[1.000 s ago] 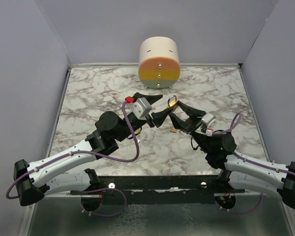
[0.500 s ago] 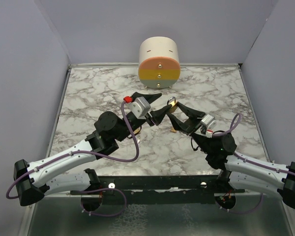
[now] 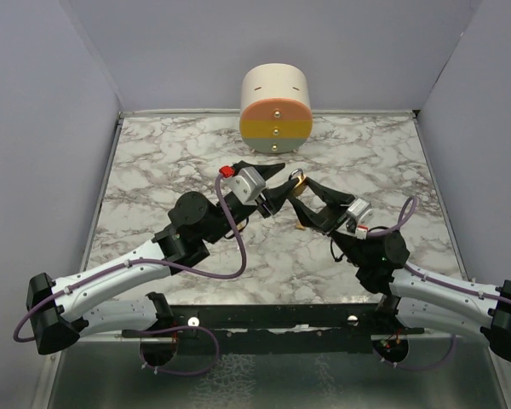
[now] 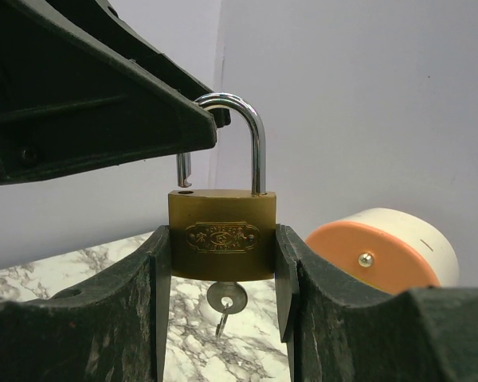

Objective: Lock with the key
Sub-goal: Lock the lock.

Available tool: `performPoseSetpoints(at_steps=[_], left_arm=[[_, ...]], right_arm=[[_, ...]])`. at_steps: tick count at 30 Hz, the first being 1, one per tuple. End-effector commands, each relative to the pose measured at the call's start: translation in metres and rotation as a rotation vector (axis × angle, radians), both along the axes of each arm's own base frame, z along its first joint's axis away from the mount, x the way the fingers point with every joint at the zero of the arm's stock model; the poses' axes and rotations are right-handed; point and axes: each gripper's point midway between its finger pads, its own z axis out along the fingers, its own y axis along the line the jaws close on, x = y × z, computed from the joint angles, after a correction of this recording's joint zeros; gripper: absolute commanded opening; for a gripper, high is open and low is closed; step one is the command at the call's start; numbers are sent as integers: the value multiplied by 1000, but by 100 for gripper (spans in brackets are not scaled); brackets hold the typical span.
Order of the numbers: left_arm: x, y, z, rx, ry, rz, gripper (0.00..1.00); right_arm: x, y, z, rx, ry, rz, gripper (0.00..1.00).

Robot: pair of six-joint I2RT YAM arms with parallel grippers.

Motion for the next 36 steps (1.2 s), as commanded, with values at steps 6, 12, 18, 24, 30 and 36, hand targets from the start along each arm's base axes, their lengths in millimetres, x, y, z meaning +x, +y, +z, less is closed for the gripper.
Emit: performPoseSetpoints(at_steps=[6,12,18,24,30,36], left_arm=[[-7,4,29,-73,-39,-23,42],[-9,2,28,-72,-38,-35,23],[-10,1,24,-71,-21,-42,0],[-10,-1,11,-83,38,-57,0],[-8,2,-5,-114,105,-48,0],[-6,3,-19,-122,143,-37,0]], right_arm=[[-6,-2,11,18,-41,5,1],[-6,0,10,16,-37,6,1],[-5,-2,13,27,-34,-1,1],[0,-5,21,51,-31,-31,1],[5,-7,29,85,-20,-60,1],[4,-6,40,94,-36,-64,1]])
